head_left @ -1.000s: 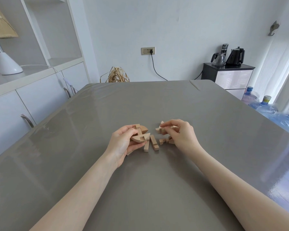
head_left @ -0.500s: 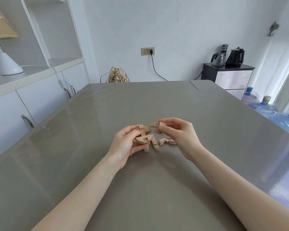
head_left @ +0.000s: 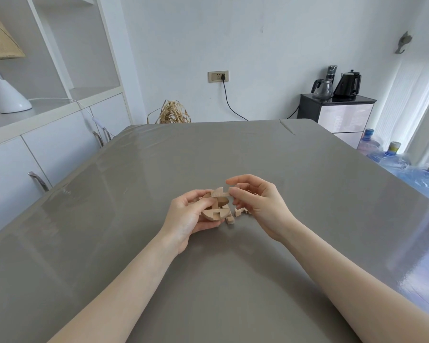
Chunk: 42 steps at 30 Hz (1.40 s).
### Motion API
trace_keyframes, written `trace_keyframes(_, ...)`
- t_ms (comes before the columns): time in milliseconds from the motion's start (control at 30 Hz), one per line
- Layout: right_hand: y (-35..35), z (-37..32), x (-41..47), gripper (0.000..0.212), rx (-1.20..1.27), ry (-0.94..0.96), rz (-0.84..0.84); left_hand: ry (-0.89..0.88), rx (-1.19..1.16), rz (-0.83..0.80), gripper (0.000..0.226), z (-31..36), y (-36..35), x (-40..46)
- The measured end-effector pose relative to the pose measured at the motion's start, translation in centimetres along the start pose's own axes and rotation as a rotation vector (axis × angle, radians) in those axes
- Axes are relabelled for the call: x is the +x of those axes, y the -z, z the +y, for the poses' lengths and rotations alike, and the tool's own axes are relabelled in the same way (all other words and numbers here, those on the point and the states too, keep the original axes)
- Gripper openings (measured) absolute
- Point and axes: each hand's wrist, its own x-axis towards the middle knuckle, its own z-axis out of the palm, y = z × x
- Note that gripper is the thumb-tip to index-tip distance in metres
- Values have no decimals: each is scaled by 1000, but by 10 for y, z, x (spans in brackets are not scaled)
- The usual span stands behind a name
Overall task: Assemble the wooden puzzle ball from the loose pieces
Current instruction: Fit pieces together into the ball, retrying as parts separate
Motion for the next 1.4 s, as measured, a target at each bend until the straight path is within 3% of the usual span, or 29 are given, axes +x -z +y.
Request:
trace_keyframes(200, -1, 1, -2, 16, -33, -22, -17, -10, 24, 2, 17, -3, -2, -1)
trace_keyframes(333, 0, 0, -3, 28, -86, -51, -21, -4, 16, 9, 16, -3, -2, -1)
trace_keyframes(567, -3, 3, -3, 15, -275, 70, 32, 8, 27, 11, 18, -5, -2, 0)
trace_keyframes(867, -5, 2, -5, 20, -331, 145, 11, 12, 9, -20, 18, -1, -2, -1)
trace_keyframes(1100, -7, 2, -6, 21, -426, 183, 87, 5, 21, -23, 25, -2, -2, -1)
trace_keyframes(1400, -11, 3, -8, 9, -534, 232, 166, -94, 113, 0, 31, -5, -4, -1)
